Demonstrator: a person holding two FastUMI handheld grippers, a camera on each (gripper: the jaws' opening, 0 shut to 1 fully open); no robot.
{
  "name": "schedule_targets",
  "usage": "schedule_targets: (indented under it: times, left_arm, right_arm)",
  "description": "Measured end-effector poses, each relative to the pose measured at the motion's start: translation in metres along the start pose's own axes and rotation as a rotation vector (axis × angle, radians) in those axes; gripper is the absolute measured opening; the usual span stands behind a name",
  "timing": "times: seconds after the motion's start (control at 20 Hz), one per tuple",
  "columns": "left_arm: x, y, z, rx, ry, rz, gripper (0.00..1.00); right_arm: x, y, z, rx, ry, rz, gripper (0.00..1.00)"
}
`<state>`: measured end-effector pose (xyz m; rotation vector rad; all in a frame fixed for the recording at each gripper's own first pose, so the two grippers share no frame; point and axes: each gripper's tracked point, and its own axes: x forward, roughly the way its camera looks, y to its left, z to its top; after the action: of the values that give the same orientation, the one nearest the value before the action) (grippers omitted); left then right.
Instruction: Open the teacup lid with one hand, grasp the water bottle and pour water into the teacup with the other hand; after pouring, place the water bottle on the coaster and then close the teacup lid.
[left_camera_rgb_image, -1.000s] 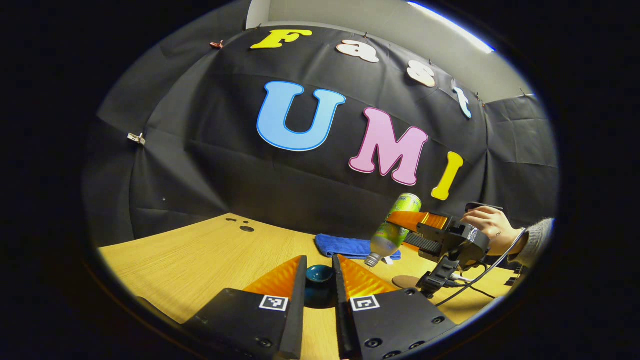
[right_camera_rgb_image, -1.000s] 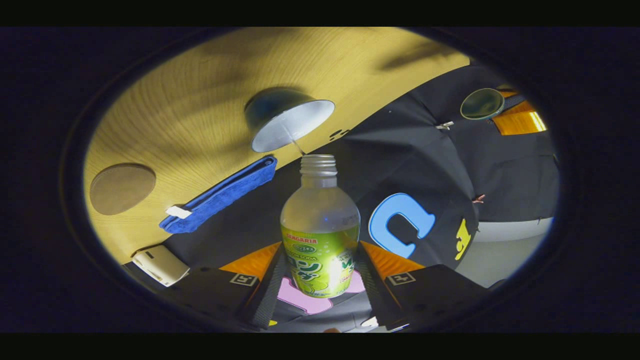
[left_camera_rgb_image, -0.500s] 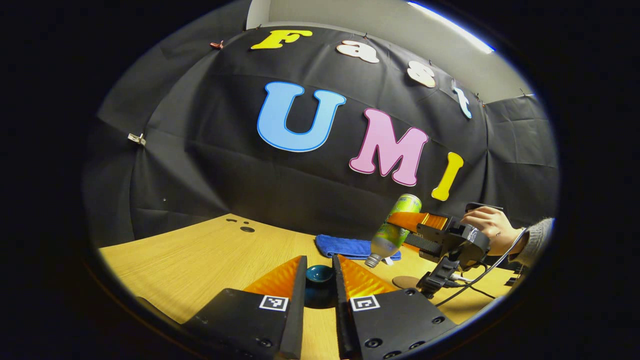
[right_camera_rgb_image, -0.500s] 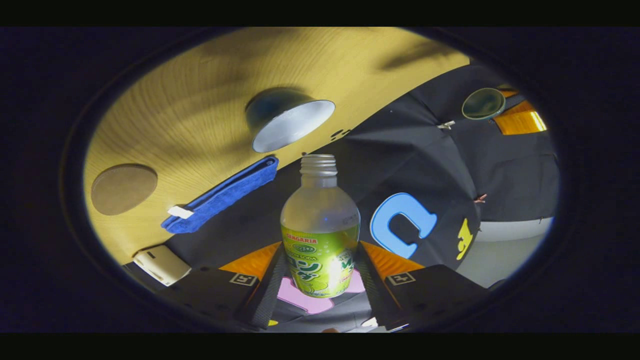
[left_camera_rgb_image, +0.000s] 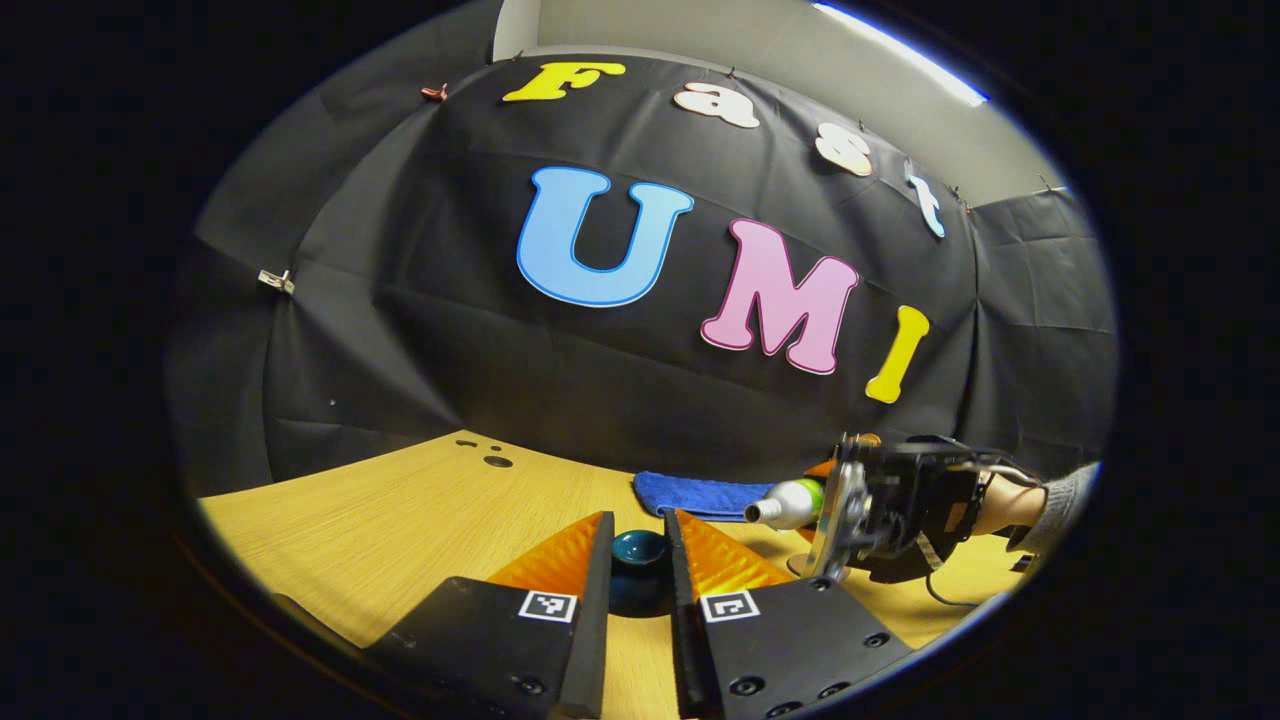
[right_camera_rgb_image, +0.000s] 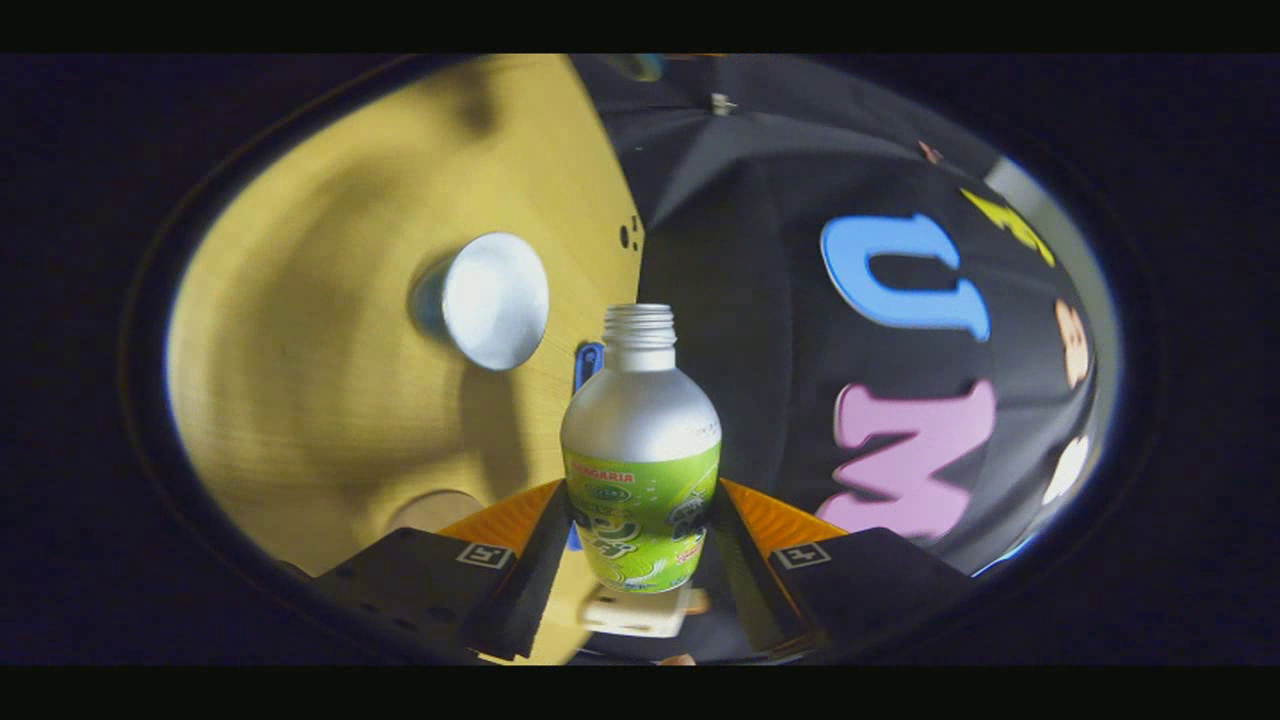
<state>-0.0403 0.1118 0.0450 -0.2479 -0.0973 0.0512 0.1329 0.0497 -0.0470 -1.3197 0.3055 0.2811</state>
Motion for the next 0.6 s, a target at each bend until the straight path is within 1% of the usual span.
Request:
schedule_targets:
  times: [0.1,0.2,0.35,0.45,0.5,0.6]
  left_arm:
    - [0.001,0.000,-0.001,-0.002,-0.003,0.000,0.31]
    - [0.001,-0.001,-0.001,-0.008,-0.001,-0.005,0.31]
    - [0.002,0.000,-0.002,-0.009,0.002,-0.001,0.31]
    - [0.002,-0.002,-0.002,-0.010,0.003,-0.005,0.31]
    - [0.002,-0.001,-0.003,-0.009,0.005,-0.006,0.31]
    - [0.002,-0.002,-0.005,0.000,0.011,-0.011,0.31]
  right_arm:
    - [-0.010,0.004,0.007,0.285,-0.039,0.059,0.79]
    - [-0.019,-0.002,0.017,0.553,-0.096,0.095,0.79]
    - [-0.022,-0.009,0.016,0.890,-0.179,0.132,0.79]
    - [-0.023,-0.013,0.010,1.053,-0.211,0.142,0.79]
    - [-0.021,-0.014,0.004,1.114,-0.218,0.139,0.79]
    - [-0.010,-0.006,-0.016,1.191,-0.209,0.130,0.79]
